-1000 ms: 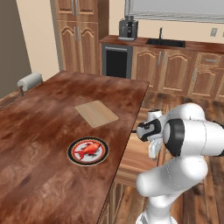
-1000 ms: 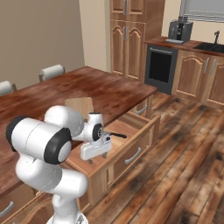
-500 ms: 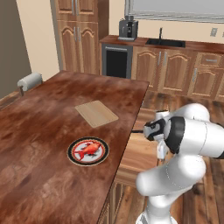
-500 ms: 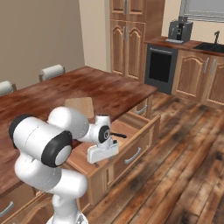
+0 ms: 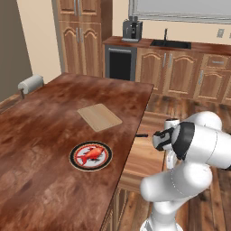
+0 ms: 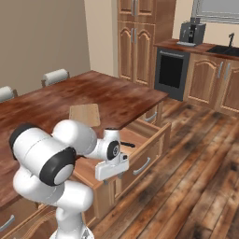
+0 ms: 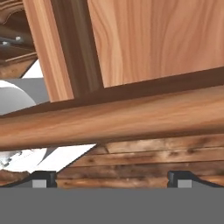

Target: Pick up the knife from the drawer and place it on the cutting board. Then place the meat from the plate to the cutting board.

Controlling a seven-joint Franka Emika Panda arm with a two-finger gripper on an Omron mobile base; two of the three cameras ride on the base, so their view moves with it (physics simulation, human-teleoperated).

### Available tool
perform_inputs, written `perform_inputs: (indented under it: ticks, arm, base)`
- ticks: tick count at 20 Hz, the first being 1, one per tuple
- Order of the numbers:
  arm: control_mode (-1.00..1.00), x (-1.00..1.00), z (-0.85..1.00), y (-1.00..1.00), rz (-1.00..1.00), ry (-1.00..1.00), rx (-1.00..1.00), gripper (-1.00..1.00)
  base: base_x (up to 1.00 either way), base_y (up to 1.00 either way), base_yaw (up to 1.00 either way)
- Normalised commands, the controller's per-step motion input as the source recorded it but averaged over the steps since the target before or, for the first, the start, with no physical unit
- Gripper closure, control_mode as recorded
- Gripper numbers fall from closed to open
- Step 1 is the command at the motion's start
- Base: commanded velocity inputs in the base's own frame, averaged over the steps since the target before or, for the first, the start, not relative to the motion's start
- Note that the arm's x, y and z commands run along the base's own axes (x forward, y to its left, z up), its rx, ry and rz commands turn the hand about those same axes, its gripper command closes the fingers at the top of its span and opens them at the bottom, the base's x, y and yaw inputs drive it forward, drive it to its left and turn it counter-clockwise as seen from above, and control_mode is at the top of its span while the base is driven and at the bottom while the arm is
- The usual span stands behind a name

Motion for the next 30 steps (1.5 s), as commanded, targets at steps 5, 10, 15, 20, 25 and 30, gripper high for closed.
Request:
perform_inputs:
  ticks: [5,10,15,20,25,30]
  arm:
    - [-1.0,0.32,0.14,0.0,0.0,-0.09,0.0,-1.0]
    - [-1.0,0.42,0.23,0.02,0.0,-0.06,0.0,-1.0]
    - [-1.0,0.57,0.05,0.21,0.0,0.0,0.0,-1.0]
    - [-1.0,0.68,-0.01,0.36,0.0,0.0,0.0,-1.0]
    - [-1.0,0.45,-0.08,0.17,0.0,0.01,0.0,-1.0]
    - [-1.0,0.04,-0.25,0.0,0.0,0.01,0.0,-1.0]
  base:
    - [0.0,0.0,0.0]
    - [0.0,0.0,0.0]
    - [0.0,0.0,0.0]
    - [0.0,0.0,0.0]
    - [0.0,0.0,0.0]
    - [0.0,0.0,0.0]
